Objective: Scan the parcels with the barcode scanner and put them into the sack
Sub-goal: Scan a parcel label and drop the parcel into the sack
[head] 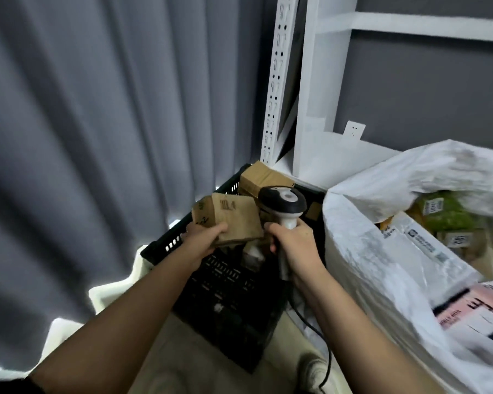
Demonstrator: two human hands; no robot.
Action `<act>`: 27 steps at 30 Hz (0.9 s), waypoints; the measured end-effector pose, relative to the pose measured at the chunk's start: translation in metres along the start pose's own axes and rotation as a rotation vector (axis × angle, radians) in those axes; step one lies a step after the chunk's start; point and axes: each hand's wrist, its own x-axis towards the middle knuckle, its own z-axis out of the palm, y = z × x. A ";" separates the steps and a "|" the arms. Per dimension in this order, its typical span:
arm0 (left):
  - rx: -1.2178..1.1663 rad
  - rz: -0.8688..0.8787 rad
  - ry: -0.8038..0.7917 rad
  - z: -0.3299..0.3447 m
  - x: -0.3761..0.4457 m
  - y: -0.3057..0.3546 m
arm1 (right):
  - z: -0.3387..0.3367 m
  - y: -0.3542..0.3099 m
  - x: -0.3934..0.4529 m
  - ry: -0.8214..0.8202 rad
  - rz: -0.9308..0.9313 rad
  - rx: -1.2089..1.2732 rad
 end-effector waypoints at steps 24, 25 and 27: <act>0.848 1.666 0.659 -0.046 -0.101 -0.018 | -0.005 -0.003 -0.069 -0.162 -0.089 0.556; 0.871 1.702 0.648 -0.046 -0.100 -0.019 | -0.003 -0.002 -0.068 -0.156 -0.077 0.555; 0.898 1.740 0.633 -0.045 -0.102 -0.018 | -0.002 -0.001 -0.064 -0.146 -0.050 0.544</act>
